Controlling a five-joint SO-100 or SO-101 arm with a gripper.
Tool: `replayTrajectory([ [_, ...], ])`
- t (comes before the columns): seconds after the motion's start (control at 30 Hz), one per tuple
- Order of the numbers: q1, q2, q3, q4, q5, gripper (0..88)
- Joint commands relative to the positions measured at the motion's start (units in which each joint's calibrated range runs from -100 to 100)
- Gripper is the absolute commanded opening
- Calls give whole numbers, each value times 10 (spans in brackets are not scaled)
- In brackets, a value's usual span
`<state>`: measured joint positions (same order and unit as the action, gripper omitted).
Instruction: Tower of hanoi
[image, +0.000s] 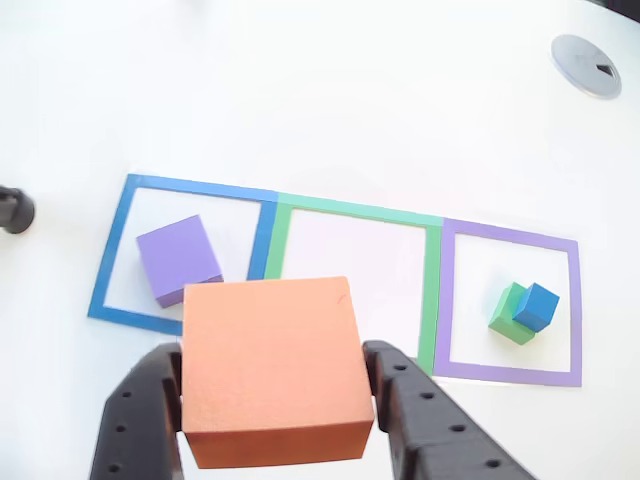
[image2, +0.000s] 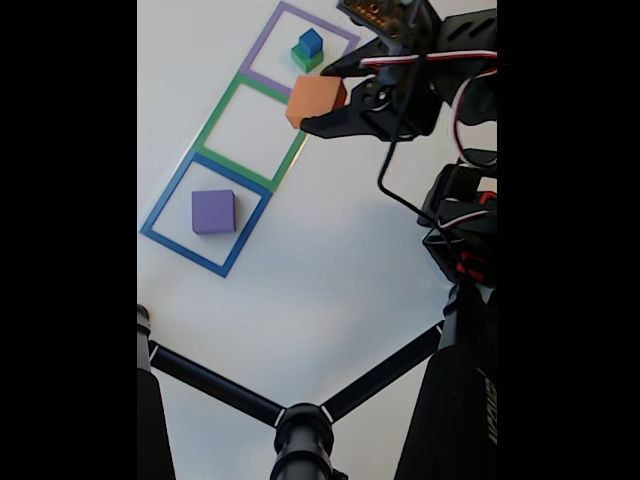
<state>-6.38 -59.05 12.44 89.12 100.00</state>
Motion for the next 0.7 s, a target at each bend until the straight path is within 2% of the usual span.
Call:
replayTrajectory([
  [0.0,-54,-19,-126,89,-14,111],
  [0.17,-106,-24,-172,106,-44,108],
  [0.3,-121,-20,-173,104,-39,106],
  [0.5,-159,-12,-162,90,-57,106],
  [0.67,-177,-15,-37,-7,-73,107],
])
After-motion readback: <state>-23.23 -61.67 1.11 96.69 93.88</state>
